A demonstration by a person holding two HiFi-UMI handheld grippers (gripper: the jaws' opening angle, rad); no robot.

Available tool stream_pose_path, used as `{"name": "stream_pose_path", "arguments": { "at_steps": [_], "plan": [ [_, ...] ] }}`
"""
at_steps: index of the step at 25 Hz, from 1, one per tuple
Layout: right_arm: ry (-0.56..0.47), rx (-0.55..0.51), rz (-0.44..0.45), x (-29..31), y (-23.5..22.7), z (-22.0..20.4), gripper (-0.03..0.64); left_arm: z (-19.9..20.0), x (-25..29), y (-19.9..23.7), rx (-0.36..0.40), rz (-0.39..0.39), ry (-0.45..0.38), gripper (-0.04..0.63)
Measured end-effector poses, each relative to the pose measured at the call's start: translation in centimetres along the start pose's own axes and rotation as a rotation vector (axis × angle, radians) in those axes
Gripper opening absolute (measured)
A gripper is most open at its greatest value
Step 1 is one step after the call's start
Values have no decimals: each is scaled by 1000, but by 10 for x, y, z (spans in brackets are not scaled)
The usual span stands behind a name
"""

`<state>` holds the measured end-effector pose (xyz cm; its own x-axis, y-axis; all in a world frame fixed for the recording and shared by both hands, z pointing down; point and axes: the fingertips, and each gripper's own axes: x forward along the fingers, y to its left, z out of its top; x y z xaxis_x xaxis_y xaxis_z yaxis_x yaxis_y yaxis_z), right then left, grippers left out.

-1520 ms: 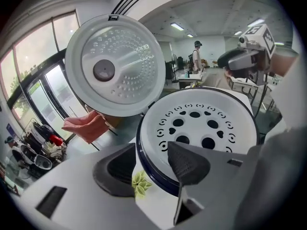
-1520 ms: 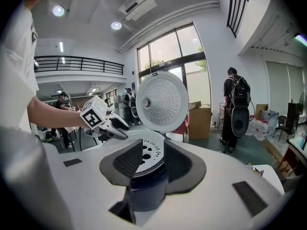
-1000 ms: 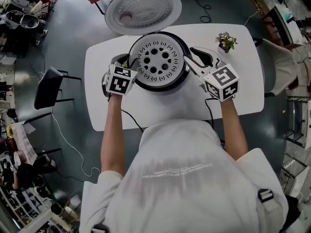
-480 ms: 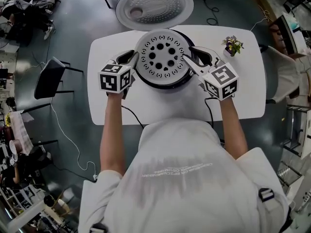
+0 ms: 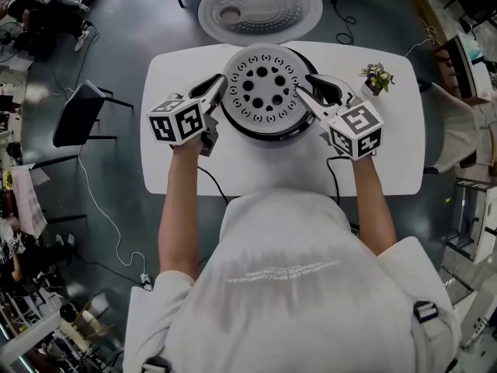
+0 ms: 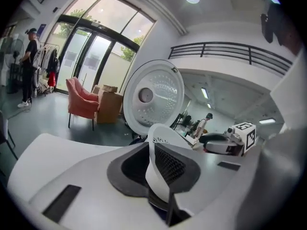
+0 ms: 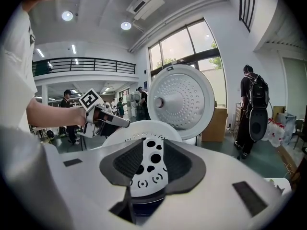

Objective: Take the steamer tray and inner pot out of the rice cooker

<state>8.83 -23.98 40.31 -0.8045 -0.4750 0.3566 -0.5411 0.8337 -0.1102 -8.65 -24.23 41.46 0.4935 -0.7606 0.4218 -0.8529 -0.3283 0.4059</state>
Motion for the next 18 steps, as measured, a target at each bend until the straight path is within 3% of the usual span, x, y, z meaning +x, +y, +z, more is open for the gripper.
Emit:
{"name": "stream_pose_path", "arguments": {
  "at_steps": [10,18],
  "plan": [
    [9,-4,36,3,2,-1,147,20,-14,-11,-275,-144,-190,21],
    [17,-22,78,19,23,5,147,24,-31,-15,-352,-230,-250,14]
  ]
}}
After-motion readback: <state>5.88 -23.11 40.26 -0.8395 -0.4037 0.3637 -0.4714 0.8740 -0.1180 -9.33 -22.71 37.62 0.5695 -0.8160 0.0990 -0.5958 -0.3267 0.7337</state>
